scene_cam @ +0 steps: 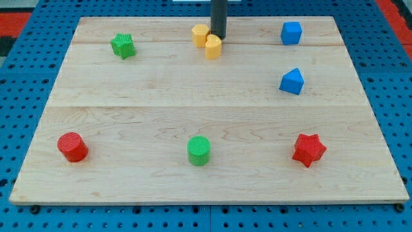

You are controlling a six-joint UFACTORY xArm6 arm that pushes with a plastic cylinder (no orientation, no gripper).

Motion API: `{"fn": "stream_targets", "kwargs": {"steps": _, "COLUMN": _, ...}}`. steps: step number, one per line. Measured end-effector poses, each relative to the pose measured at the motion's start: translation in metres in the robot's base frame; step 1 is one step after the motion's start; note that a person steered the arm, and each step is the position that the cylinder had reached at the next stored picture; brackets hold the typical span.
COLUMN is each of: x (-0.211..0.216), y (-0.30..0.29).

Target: Place the yellow heart parallel to the blue triangle

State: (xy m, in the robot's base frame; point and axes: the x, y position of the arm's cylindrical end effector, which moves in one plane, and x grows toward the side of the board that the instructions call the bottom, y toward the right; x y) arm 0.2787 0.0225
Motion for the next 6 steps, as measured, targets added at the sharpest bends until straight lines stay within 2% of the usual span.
{"fn": "stream_targets", "kwargs": {"steps": 2, "x": 0.039, "y": 0.012}}
{"fn": "stream_targets", "kwargs": {"steps": 3, "x": 0.088, "y": 0.011}}
{"fn": "stream_targets", "kwargs": {"steps": 4, "x": 0.022, "y": 0.056}}
{"fn": "stream_targets", "kwargs": {"steps": 5, "x": 0.008, "y": 0.029}}
{"fn": "stream_targets", "kwargs": {"steps": 6, "x": 0.012, "y": -0.051}}
